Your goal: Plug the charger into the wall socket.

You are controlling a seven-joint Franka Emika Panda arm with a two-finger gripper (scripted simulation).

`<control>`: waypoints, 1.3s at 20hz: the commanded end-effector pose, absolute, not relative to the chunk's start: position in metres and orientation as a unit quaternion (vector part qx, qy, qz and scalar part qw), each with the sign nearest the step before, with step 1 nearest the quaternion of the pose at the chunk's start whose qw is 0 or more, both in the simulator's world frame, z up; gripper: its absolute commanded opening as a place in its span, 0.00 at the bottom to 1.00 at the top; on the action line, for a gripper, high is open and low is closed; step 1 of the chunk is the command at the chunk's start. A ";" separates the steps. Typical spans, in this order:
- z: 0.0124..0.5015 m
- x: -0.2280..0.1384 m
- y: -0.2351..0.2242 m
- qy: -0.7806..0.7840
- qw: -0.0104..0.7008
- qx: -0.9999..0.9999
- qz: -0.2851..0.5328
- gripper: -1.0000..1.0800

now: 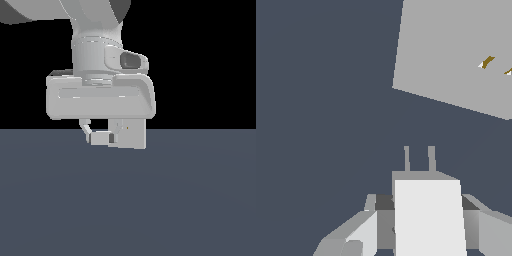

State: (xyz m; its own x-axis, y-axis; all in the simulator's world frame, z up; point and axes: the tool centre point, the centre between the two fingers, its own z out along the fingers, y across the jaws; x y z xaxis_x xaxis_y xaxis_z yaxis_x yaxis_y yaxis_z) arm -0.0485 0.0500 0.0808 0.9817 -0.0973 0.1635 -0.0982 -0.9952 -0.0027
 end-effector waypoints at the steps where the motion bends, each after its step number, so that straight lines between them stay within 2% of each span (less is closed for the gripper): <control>1: 0.085 -0.047 0.047 -0.081 0.005 0.993 0.082 0.00; 13: 0.098 -0.044 0.036 -0.179 0.014 0.981 0.079 0.00; 26: 0.100 -0.043 0.034 -0.193 0.015 0.978 0.078 0.00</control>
State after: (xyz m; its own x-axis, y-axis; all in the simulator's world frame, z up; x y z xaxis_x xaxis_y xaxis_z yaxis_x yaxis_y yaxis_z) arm -0.0433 0.0346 0.0998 0.9133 -0.3749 0.1589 -0.3797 -0.9251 0.0001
